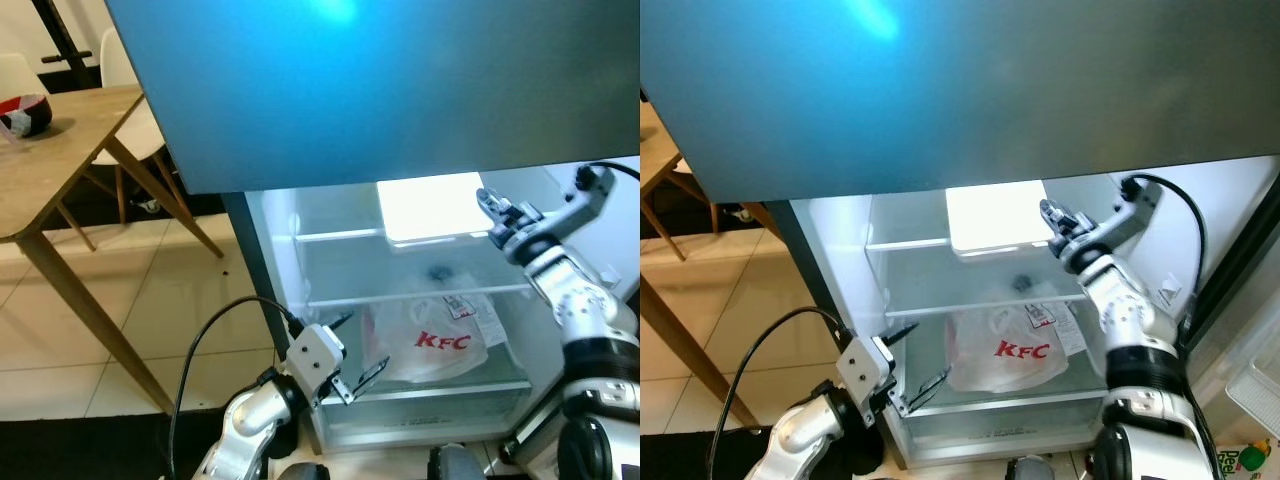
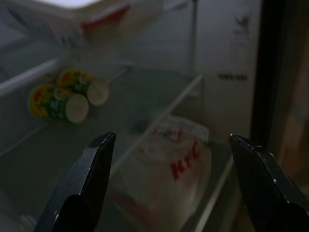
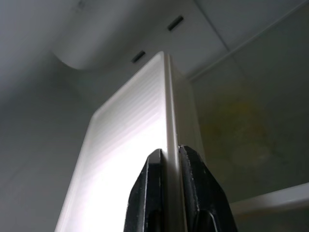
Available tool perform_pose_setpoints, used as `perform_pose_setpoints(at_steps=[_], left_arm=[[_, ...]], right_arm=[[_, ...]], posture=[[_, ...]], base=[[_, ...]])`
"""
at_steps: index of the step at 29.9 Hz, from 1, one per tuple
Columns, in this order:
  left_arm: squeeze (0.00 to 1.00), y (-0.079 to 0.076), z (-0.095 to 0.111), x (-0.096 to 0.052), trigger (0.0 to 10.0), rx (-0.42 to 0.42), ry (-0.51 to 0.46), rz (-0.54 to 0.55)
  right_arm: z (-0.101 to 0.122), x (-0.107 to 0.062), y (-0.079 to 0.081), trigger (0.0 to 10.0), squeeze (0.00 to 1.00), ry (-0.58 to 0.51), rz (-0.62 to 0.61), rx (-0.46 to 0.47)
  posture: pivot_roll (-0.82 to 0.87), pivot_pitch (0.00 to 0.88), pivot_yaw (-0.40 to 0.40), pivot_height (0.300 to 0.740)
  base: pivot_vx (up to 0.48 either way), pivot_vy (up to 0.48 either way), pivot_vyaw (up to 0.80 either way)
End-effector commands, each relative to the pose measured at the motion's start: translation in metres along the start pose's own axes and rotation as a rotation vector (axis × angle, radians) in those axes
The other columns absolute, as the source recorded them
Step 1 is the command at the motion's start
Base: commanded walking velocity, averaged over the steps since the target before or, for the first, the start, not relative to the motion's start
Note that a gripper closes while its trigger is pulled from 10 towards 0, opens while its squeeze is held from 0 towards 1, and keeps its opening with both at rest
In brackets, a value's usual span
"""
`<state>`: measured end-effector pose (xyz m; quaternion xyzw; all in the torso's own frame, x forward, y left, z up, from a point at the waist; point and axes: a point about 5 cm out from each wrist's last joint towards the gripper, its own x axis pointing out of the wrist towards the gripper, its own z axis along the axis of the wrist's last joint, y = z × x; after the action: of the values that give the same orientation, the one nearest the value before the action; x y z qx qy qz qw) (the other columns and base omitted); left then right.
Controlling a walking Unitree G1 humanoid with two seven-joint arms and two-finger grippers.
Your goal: Restocking fridge
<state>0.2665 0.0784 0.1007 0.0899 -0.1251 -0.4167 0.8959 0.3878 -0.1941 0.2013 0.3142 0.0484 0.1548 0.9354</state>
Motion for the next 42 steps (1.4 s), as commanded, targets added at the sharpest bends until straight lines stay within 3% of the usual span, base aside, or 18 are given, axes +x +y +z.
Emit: perform_pose_setpoints(at_steps=[1,9,21,28,41,42], left_arm=[[0.00,0.003,0.008,0.005,10.0,-0.014,-0.030,0.015],[0.00,-0.001,0.020,0.018,10.0,-0.033,-0.075,0.013],[0.00,0.001,0.021,0.019,10.0,-0.044,-0.068,0.021],[0.00,0.003,0.021,0.019,10.0,-0.043,-0.063,0.033],[0.00,0.004,0.020,0.017,10.0,-0.037,-0.053,0.036],[0.00,0.004,0.020,0.018,10.0,-0.037,-0.052,0.036]], right_arm=[[-0.009,0.008,0.004,10.0,0.00,0.029,-0.022,-0.026],[-0.022,0.033,0.028,10.0,0.00,0.101,-0.047,-0.001],[-0.035,0.053,0.060,10.0,0.00,0.111,-0.104,-0.003],[-0.037,0.058,0.064,10.0,0.00,0.067,-0.272,0.011],[-0.041,0.059,0.062,10.0,0.00,0.044,-0.339,-0.012],[-0.041,0.059,0.062,10.0,0.15,0.044,-0.338,-0.010]], posture=[[-0.07,0.085,0.044,0.595],[-0.07,0.087,0.046,0.595],[-0.07,0.088,0.044,0.595],[-0.06,0.088,0.041,0.595],[-0.06,0.089,0.037,0.595],[-0.06,0.089,0.037,0.595]], base=[[0.000,0.000,0.00],[0.000,0.000,0.00],[0.000,0.000,0.00],[0.000,0.000,0.00],[0.000,0.000,0.00],[0.000,0.000,0.00]])
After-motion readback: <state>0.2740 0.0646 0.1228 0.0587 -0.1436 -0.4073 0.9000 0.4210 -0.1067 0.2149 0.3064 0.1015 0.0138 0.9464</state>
